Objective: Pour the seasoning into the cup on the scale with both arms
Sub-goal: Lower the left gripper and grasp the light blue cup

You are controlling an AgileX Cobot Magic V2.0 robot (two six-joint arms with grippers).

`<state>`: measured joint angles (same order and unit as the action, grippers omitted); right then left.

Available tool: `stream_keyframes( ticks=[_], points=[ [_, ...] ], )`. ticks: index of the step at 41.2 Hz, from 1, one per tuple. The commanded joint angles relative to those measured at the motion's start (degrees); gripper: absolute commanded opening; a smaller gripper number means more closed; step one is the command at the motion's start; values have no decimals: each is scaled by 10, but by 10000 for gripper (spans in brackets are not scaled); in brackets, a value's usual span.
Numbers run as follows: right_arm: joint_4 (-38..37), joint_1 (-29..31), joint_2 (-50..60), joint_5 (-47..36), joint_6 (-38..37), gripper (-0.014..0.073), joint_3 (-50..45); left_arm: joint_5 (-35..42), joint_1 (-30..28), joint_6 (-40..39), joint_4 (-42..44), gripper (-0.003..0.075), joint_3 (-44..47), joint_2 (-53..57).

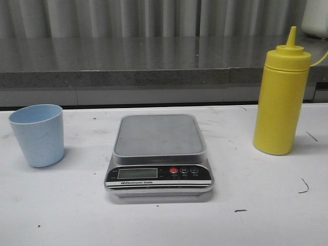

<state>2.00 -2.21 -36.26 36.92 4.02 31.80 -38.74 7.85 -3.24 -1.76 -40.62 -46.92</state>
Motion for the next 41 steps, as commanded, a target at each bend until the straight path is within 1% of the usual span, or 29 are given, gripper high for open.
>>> stream_keyframes(
  ticks=[1,9,15,25,38,41],
  points=[
    [-3,1,-4,-38,2,559,18,18,22,9,-7,501,-50,-50],
    [-3,1,-4,-37,2,559,18,-47,30,13,0,501,-125,-169],
    [-3,1,-4,-37,2,559,18,-80,30,13,9,501,-175,-253],
    [-3,1,-4,-37,2,559,18,-83,30,13,9,492,-246,-379],
    [-3,1,-4,-37,2,559,18,-81,30,13,9,489,-318,-494],
    [-3,1,-4,-37,2,559,18,-83,30,13,6,465,-328,-511]
  ],
)
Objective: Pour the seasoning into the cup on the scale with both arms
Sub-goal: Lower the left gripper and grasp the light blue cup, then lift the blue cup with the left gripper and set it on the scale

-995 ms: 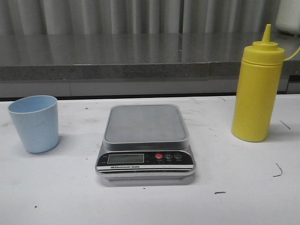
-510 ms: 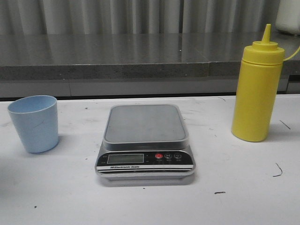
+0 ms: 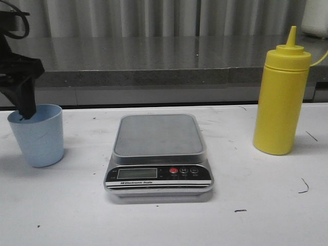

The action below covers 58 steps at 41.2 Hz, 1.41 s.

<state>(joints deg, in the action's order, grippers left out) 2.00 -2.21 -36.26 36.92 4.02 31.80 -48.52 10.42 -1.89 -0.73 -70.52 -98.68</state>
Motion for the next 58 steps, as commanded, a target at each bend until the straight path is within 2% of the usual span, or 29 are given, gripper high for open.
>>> stream_keyframes(
  ticks=[1,11,25,31,38,48,58],
  points=[
    [-3,1,-4,-37,2,559,18,15,4,-1,-6,452,-32,3],
    [-3,1,-4,-37,2,559,18,29,4,-1,-11,238,-34,-9],
    [-3,1,-4,-37,2,559,18,12,4,-1,-19,-20,-34,-9],
    [-3,1,-4,-37,2,559,18,-13,4,-1,-19,-20,-45,5],
    [-3,1,-4,-37,2,559,18,-49,14,-1,-20,-20,-100,32],
    [-3,1,-4,-37,2,559,18,-74,98,-1,-24,-20,-196,20],
    [-3,1,-4,-37,2,559,18,-106,180,-1,-24,-20,-289,-62]
  ],
)
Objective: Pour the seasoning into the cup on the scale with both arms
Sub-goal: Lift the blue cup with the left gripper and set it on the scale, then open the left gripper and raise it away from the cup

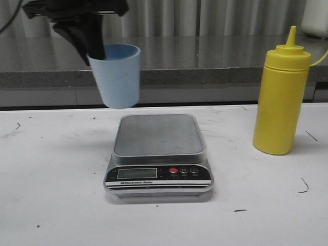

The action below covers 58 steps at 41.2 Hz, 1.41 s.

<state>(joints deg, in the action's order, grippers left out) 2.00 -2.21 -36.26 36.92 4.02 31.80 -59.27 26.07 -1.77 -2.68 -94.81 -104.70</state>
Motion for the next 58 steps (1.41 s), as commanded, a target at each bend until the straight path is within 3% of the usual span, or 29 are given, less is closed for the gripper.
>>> stream_keyframes(
  ticks=[1,20,25,29,33,40,45,58],
  points=[
    [-3,1,-4,-37,2,559,18,0,28,-2,-5,-20,-52,-9],
    [-3,1,-4,-37,2,559,18,-6,53,-2,-2,-13,-127,-96],
    [-3,1,-4,-37,2,559,18,-5,53,-2,-2,98,-133,-96],
    [-3,1,-4,-37,2,559,18,-11,53,-2,-3,266,-133,-96],
    [-3,1,-4,-37,2,559,18,-21,53,-3,-5,370,-133,-94],
    [-3,1,-4,-37,2,559,18,-40,53,-3,-5,386,-128,-60],
    [-3,1,-4,-37,2,559,18,-9,53,-8,-5,385,-90,1],
    [-3,1,-4,-37,2,559,18,106,51,-8,3,385,124,204]
  ],
)
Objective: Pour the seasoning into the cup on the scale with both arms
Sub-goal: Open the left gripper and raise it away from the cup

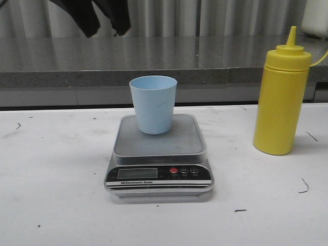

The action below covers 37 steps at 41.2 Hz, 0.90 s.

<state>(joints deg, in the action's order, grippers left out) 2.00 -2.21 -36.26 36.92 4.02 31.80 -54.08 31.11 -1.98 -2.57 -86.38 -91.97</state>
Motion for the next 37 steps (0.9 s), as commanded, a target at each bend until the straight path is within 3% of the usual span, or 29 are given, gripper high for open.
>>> stream_keyframes(
  ticks=[1,15,29,37],
  points=[
    [-3,1,-4,-37,2,559,18,63,1,-6,2,385,60,97],
    [-3,1,-4,-37,2,559,18,140,1,-11,4,385,267,343],
    [-3,1,-4,-37,2,559,18,140,1,-15,4,385,405,571],
    [-3,1,-4,-37,2,559,18,140,1,-15,5,385,453,647]
  ],
)
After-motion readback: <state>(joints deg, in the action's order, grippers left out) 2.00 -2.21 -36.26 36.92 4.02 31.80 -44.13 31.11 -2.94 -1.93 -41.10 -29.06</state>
